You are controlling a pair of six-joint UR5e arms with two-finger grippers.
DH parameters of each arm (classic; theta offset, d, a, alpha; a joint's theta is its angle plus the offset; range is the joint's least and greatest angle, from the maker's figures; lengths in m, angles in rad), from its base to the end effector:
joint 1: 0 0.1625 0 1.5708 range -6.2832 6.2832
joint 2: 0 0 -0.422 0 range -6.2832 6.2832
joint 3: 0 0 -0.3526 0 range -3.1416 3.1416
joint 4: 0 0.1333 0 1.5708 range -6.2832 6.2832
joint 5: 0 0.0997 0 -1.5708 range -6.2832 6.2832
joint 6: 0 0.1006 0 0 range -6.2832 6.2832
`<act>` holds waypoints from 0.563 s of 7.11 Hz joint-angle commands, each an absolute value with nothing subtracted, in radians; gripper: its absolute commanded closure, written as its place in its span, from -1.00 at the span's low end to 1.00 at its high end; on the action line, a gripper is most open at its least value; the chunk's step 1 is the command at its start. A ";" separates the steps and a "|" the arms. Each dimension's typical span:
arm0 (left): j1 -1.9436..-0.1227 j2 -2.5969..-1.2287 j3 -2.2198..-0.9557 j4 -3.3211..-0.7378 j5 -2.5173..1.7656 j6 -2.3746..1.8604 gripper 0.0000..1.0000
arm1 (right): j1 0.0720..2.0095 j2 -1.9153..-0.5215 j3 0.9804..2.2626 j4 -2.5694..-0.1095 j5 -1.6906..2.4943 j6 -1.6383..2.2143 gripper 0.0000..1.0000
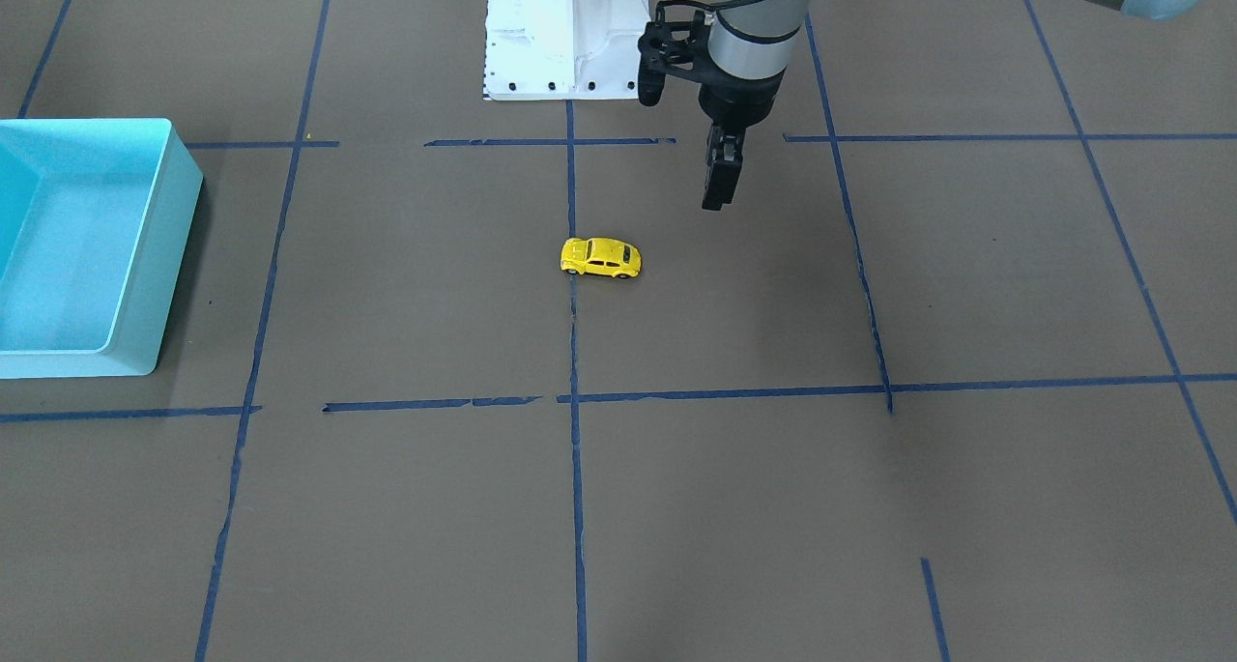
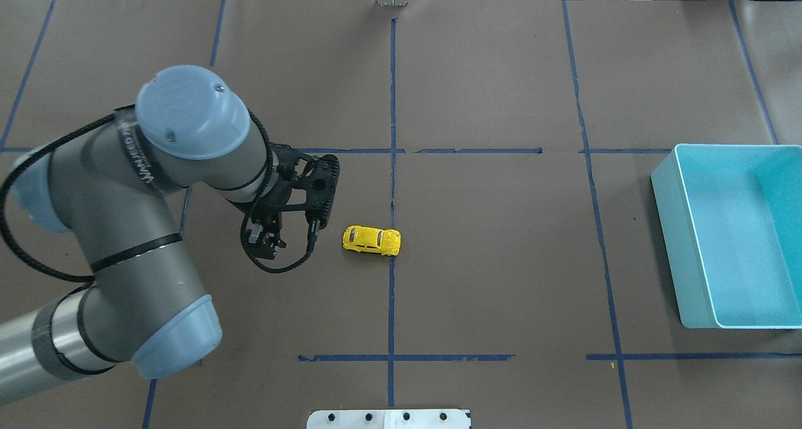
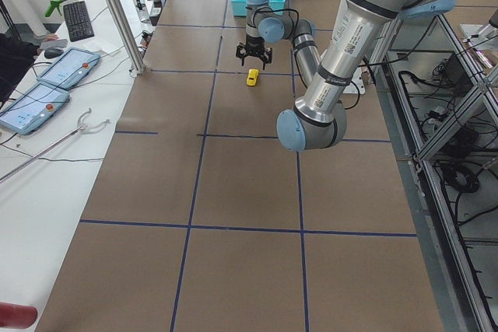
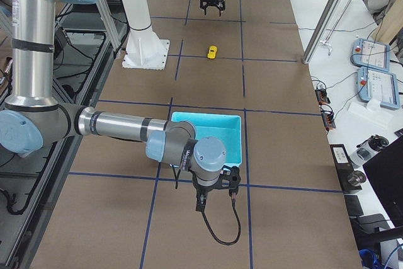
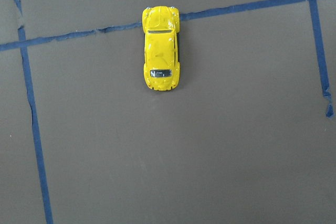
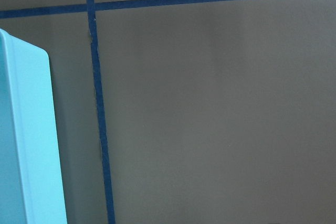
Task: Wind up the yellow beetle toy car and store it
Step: 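Reach the left gripper down onto the yellow beetle toy car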
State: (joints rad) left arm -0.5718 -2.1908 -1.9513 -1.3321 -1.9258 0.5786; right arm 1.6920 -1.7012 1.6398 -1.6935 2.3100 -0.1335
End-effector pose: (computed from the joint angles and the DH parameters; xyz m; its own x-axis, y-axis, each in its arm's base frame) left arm 0.4285 -0.3927 0.2086 -0.0769 0.9830 0.1669 -0.6766 -0.1744 0.7154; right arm 0.1112 -0.3707 0.6939 0.7281 0.0800 0.6808 -0.0221 0.9954 -0.0933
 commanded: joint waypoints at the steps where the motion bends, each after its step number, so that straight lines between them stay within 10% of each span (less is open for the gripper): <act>1: -0.546 -2.250 -1.827 -1.449 -1.924 0.519 -0.98 | 1.692 -1.701 1.640 -1.694 2.310 -0.133 -1.00; 4: -0.508 -2.316 -1.686 -1.526 -1.922 0.489 -0.98 | 1.692 -1.701 1.640 -1.694 2.310 -0.133 -1.00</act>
State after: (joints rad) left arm -0.5206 -2.2980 -1.7341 -1.4877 -1.9226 0.4948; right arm 1.6920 -1.7012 1.6409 -1.6935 2.3102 -0.1335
